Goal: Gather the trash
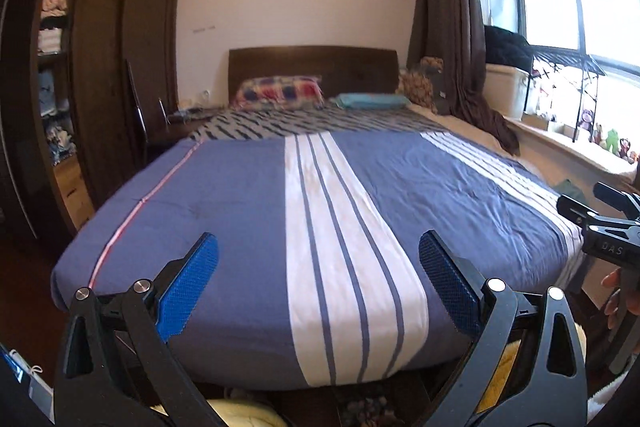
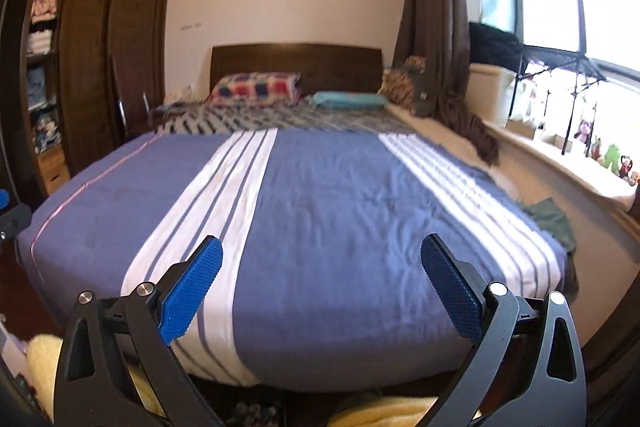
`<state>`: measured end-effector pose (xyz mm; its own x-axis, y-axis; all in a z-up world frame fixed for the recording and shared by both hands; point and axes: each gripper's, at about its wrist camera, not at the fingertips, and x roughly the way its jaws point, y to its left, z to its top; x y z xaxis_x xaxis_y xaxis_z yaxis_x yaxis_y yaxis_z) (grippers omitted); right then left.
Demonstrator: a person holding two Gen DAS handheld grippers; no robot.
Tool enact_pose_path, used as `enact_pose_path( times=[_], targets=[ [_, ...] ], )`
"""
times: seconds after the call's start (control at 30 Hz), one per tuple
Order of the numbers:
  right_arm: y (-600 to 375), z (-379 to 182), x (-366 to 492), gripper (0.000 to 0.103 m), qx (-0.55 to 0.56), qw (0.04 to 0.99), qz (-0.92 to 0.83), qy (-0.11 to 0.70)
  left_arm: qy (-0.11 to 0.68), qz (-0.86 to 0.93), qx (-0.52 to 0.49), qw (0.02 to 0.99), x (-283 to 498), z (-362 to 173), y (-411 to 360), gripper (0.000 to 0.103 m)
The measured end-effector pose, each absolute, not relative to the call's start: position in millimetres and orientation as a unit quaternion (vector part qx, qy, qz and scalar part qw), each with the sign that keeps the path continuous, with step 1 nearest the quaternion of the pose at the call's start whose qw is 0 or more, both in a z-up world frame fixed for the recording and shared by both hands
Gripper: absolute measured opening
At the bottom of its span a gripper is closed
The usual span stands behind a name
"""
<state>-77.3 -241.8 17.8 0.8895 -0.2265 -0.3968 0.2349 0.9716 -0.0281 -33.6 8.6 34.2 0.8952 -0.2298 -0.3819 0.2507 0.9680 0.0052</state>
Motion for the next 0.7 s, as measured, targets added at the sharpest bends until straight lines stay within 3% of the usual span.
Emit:
enact_pose_path(
  times=[0.7],
  targets=[
    [-251,58,-145,0.100,0.022,0.979,-0.174,0.103,0.125,-0.066,0.004,0.990,-78,66,49,0.095]
  ],
)
